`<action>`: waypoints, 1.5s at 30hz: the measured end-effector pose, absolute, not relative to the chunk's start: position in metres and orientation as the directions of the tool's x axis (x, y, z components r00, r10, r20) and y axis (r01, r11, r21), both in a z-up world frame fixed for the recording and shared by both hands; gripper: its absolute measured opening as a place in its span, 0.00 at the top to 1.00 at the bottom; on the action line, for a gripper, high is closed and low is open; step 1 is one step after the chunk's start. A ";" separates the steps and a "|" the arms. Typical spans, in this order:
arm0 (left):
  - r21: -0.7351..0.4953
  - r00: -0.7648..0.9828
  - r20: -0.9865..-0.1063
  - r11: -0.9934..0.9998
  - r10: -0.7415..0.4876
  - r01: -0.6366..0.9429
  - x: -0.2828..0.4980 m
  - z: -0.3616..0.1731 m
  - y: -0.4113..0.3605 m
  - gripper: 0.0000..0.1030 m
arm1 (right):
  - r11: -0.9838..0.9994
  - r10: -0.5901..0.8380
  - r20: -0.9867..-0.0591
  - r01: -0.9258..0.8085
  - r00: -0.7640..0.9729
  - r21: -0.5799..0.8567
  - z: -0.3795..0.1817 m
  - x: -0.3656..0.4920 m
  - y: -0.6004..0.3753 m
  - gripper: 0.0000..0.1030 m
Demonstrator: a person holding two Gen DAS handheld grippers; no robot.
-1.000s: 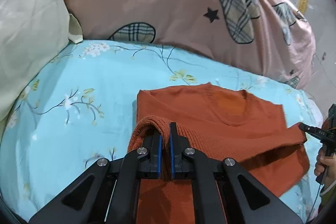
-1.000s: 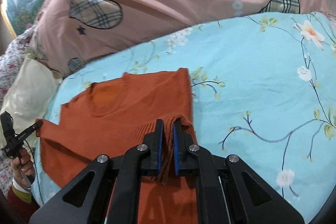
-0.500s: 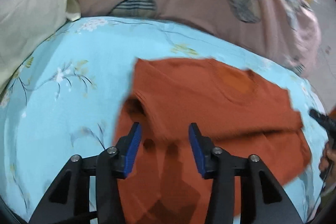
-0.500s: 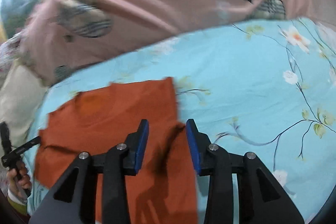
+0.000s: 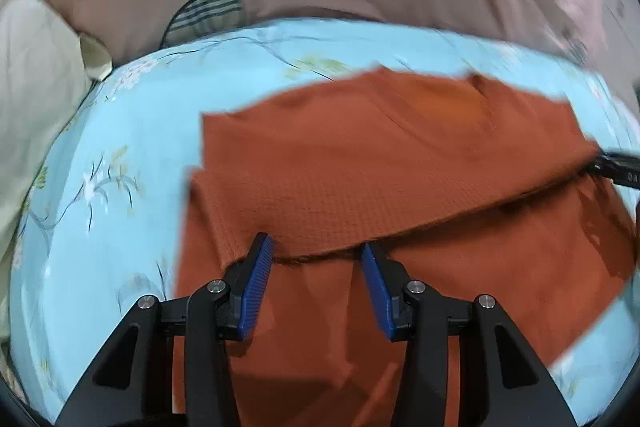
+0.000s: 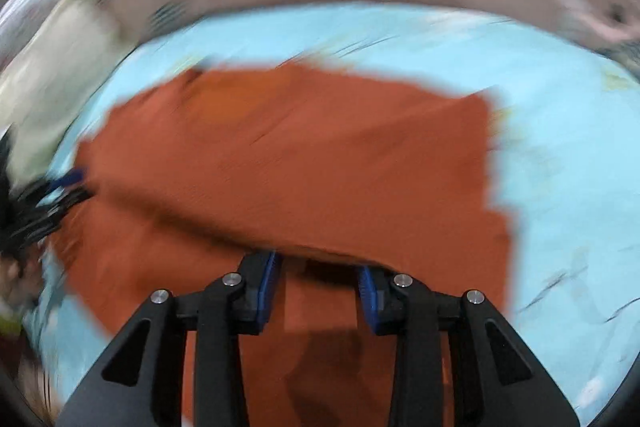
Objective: Fold small clothes
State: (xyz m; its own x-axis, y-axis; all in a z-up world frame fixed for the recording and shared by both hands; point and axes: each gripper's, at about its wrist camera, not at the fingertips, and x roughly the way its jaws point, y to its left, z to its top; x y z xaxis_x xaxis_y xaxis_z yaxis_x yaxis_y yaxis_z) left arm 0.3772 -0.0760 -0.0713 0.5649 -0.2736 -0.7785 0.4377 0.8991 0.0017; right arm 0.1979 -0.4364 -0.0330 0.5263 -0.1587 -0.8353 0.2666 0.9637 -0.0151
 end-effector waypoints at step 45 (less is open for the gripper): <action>-0.425 0.512 -0.777 0.905 -0.365 -0.001 0.268 -0.104 0.020 0.28 | 0.922 -0.098 -0.790 0.355 0.605 0.158 -0.030 0.023 -0.343 0.53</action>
